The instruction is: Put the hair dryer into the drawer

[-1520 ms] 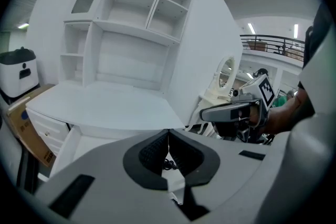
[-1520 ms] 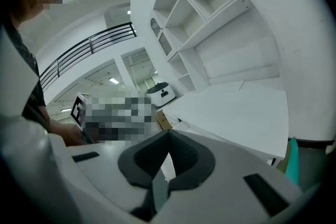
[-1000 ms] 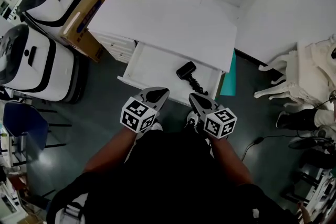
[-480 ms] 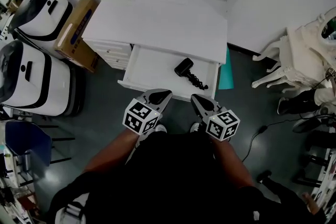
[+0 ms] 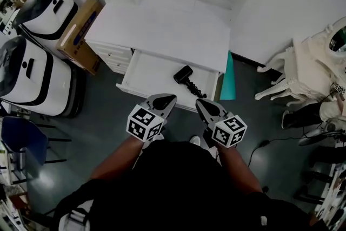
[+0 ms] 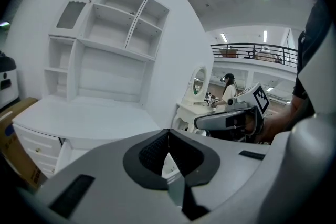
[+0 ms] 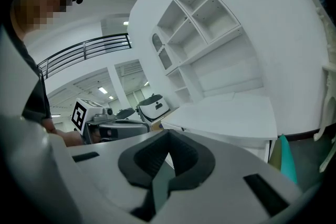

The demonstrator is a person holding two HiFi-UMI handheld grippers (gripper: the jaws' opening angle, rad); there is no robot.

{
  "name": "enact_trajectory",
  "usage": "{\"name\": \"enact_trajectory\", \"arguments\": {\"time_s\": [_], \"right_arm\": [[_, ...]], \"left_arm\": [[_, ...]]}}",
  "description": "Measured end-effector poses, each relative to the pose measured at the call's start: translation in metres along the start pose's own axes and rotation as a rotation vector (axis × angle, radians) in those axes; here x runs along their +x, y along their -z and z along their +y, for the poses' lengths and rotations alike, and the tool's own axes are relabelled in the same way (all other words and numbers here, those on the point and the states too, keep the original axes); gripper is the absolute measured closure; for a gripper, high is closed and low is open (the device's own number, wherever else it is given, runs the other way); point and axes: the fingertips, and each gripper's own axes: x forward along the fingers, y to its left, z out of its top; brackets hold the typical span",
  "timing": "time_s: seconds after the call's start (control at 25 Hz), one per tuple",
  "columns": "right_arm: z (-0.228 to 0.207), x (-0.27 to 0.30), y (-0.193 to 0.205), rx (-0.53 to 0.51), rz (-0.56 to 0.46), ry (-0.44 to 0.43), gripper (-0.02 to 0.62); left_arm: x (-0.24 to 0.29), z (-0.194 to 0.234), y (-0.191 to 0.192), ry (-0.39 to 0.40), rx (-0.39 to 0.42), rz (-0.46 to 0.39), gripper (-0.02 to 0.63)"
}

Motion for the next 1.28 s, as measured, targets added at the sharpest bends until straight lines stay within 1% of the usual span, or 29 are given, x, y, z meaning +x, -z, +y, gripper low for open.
{"name": "enact_trajectory", "arguments": {"time_s": [0.2,0.44,0.64,0.96,1.28], "right_arm": [[-0.008,-0.006,0.002,0.000,0.012,-0.017,0.569],[-0.013,-0.009,0.000,0.004,0.017,-0.032,0.569],[-0.017,-0.013,0.003,0.008,0.013,-0.031,0.569],[-0.022,-0.014,0.013,0.019,0.036,-0.002,0.569],[-0.020,-0.012,0.012,0.004,0.046,-0.005,0.569]], "left_arm": [[0.004,-0.002,0.004,-0.034,-0.015,0.004,0.597],[0.007,-0.009,0.009,-0.047,-0.026,0.016,0.597],[0.012,-0.011,0.014,-0.056,-0.020,0.039,0.597],[0.013,-0.014,0.013,-0.046,-0.006,0.052,0.597],[0.013,-0.015,0.008,-0.036,0.003,0.040,0.597]]}}
